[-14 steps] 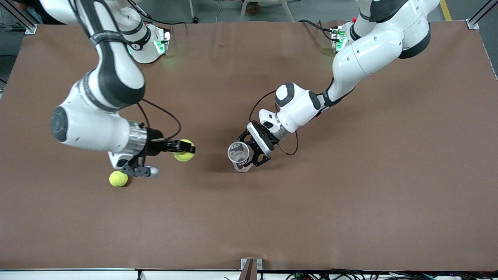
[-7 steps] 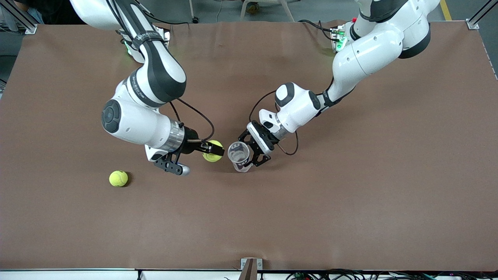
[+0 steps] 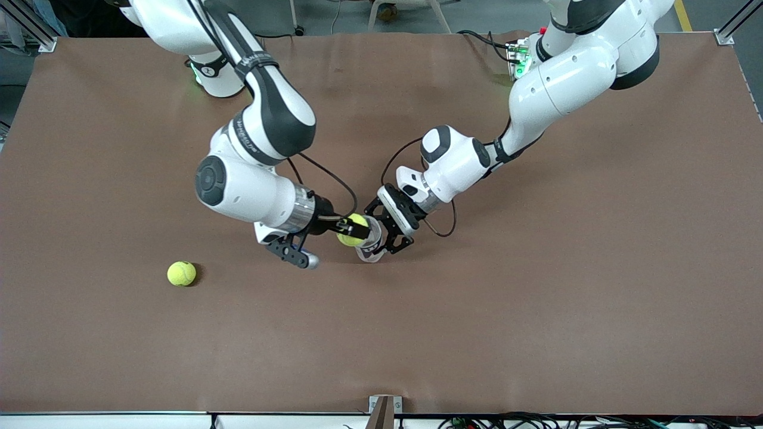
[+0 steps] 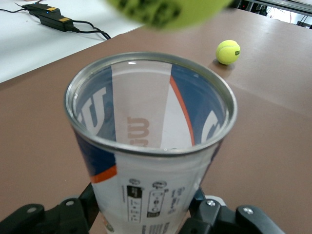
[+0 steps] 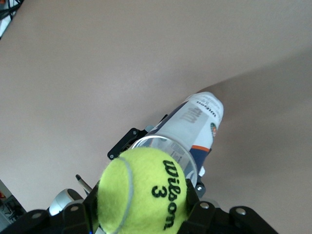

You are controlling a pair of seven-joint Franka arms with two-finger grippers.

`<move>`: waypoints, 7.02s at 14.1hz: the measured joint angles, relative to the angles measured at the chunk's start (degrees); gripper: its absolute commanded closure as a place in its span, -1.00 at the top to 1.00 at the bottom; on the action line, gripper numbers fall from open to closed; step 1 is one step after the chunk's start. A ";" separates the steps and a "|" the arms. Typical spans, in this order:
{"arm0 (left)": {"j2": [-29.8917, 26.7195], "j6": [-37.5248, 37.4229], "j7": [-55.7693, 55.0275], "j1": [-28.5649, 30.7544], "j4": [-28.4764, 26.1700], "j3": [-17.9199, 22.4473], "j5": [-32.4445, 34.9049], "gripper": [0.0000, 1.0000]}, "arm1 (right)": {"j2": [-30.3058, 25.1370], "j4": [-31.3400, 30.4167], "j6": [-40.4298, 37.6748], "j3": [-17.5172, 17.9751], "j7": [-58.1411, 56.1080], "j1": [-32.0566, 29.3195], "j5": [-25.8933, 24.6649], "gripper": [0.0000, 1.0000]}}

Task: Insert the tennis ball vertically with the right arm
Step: 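Open the right gripper to drop the ball into the can, then move the right gripper to the second tennis ball, then grasp the second tennis ball with the right gripper, then carry the second ball with the right gripper over the can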

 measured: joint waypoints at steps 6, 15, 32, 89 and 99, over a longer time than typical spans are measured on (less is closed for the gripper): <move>0.00 0.00 0.00 0.01 -0.04 -0.03 0.00 0.47 | 1.54 0.22 0.00 -0.08 0.17 1.10 0.10 -0.15; 0.00 -0.02 0.00 0.02 -0.08 -0.04 0.00 0.46 | 1.54 0.29 -0.17 -0.53 0.16 1.10 0.10 1.00; 0.00 -0.02 0.00 0.06 -0.12 -0.06 0.00 0.52 | -1.32 1.46 -24.09 -16.73 -30.77 -12.15 -17.79 1.00; 0.02 -0.17 0.00 1.81 -0.46 -1.33 0.00 0.53 | -3.45 -8.74 -10.48 -14.82 -50.51 -13.40 -6.90 -0.40; 0.02 -0.24 0.00 1.97 -1.01 -1.36 0.00 0.53 | -4.18 -5.12 -7.39 -14.24 -36.56 2.64 14.54 -0.41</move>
